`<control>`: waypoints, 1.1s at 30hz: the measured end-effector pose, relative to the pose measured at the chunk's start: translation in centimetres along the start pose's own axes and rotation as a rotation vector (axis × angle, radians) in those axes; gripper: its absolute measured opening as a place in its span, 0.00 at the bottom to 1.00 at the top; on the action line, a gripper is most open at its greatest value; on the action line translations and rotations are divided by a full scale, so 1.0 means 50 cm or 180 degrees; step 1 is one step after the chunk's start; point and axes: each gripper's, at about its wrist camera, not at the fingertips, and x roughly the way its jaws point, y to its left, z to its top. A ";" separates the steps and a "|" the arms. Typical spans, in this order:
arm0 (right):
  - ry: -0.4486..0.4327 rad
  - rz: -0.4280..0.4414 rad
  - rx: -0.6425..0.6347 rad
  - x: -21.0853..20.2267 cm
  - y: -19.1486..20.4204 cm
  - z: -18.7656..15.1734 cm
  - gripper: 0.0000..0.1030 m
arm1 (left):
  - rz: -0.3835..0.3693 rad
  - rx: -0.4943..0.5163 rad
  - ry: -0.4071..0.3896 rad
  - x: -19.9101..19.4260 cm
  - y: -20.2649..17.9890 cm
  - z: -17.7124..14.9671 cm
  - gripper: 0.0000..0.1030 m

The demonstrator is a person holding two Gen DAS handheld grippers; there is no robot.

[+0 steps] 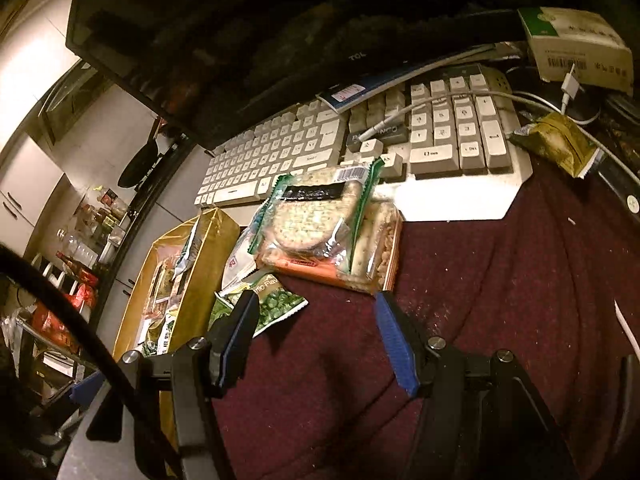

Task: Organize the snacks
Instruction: 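Move the right tool to the green garlic pea bag on the mat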

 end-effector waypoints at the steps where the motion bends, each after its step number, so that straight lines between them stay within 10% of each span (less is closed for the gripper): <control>1: 0.0005 0.0004 0.0008 -0.002 -0.008 0.000 0.59 | -0.0009 0.0007 0.0016 0.004 -0.003 -0.001 0.79; 23: 0.0782 0.0106 -0.0550 0.133 0.093 0.036 0.58 | -0.0232 -0.0068 -0.0034 -0.035 0.041 -0.036 0.79; 30: 0.0751 0.0020 -0.0555 0.090 0.082 -0.002 0.25 | -0.0241 -0.0094 -0.0034 -0.042 0.057 -0.047 0.79; 33: 0.0688 0.0058 -0.0469 0.079 0.071 -0.010 0.27 | -0.0262 -0.0106 -0.0017 -0.037 0.059 -0.047 0.79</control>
